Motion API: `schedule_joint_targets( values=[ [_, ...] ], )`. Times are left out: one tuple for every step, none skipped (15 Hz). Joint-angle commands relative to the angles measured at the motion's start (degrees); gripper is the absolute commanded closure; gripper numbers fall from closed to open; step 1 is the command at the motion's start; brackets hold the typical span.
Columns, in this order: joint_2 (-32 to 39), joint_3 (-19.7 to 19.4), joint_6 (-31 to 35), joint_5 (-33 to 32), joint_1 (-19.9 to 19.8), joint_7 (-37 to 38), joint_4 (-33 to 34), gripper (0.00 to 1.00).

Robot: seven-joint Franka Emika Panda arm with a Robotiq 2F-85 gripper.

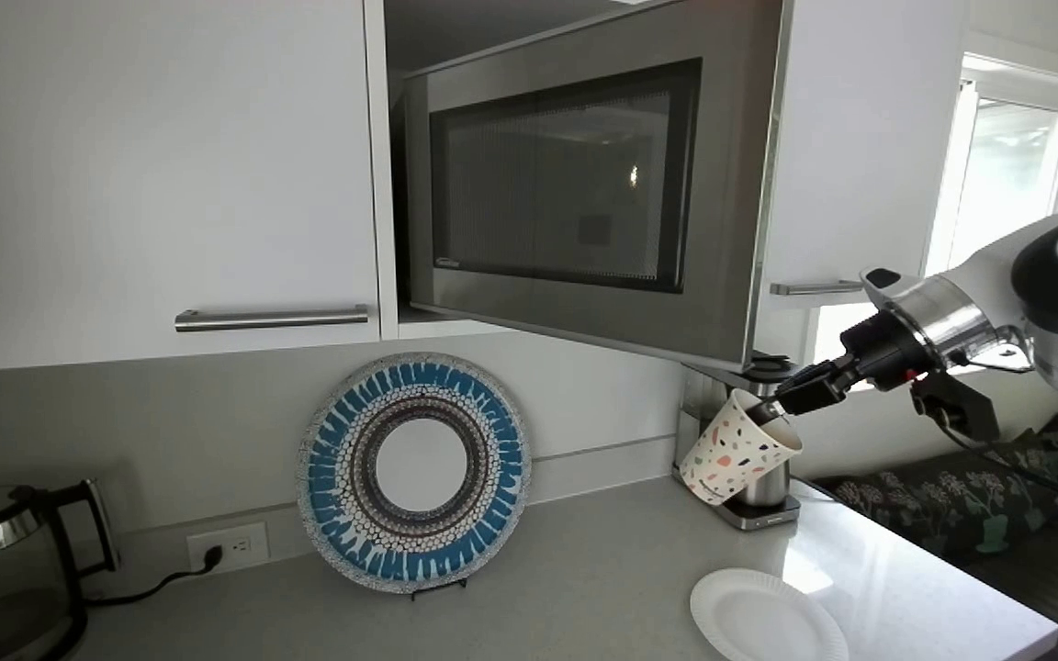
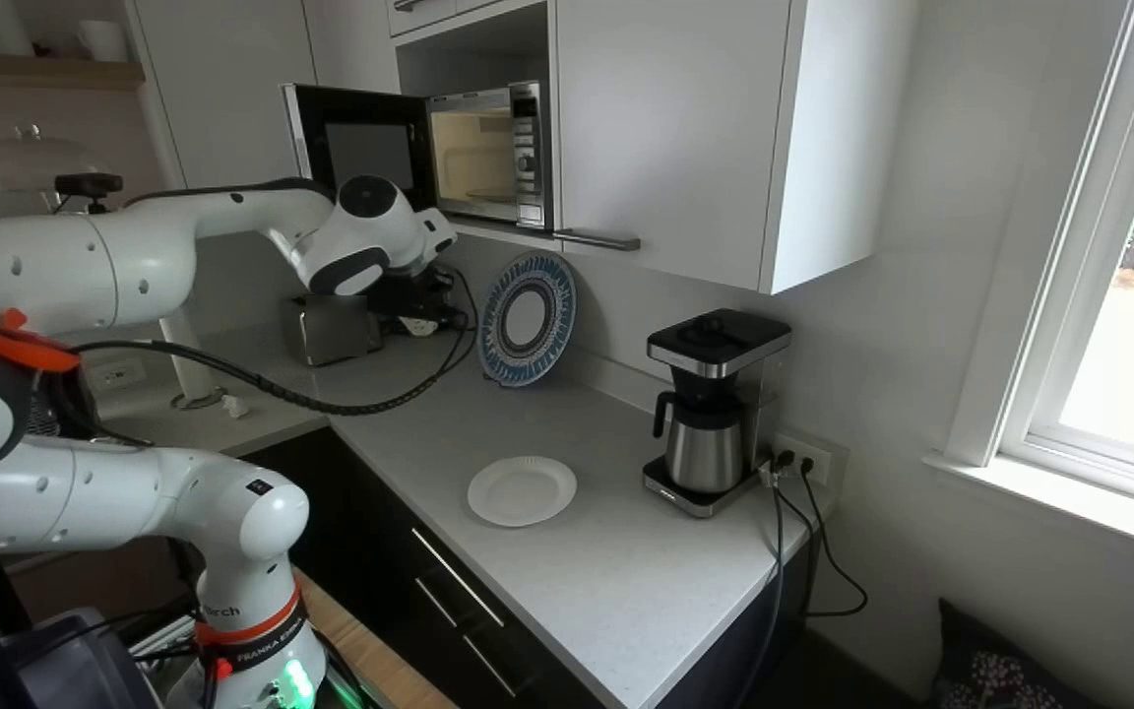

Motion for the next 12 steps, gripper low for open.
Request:
schedule_joint_targets(
  values=[
    [-0.96, -1.42, 0.50, -1.62, 2.43, 1.20, -0.06, 0.96],
    [-1.51, -1.68, 0.47, -1.53, 3.07, 1.16, -0.09, 0.96],
    [-1.71, -1.90, 0.44, -1.47, 3.42, 1.11, -0.11, 0.96],
    [-1.71, -2.08, 0.42, -1.41, 3.61, 1.08, -0.13, 0.96],
    [-1.70, -2.17, 0.41, -1.39, 3.68, 1.06, -0.19, 0.96],
    [-1.69, -2.20, 0.41, -1.38, 3.70, 1.05, -0.25, 0.99],
    [-1.93, -2.23, 0.86, -1.35, 4.13, 0.73, 0.65, 0.99],
    [-2.30, -2.23, 1.03, -1.04, 4.71, 0.86, 2.23, 0.99],
    [-2.51, -2.04, 1.70, -0.77, 5.16, 1.16, 3.69, 0.99],
    [-2.59, -1.86, 2.52, -0.75, 5.65, 1.14, 5.08, 0.99],
    [-2.42, -1.36, 3.37, -0.71, 6.06, 1.69, 6.67, 0.99],
    [-2.23, -1.02, 4.44, -1.00, 6.59, 1.71, 7.95, 0.99]
  ],
)
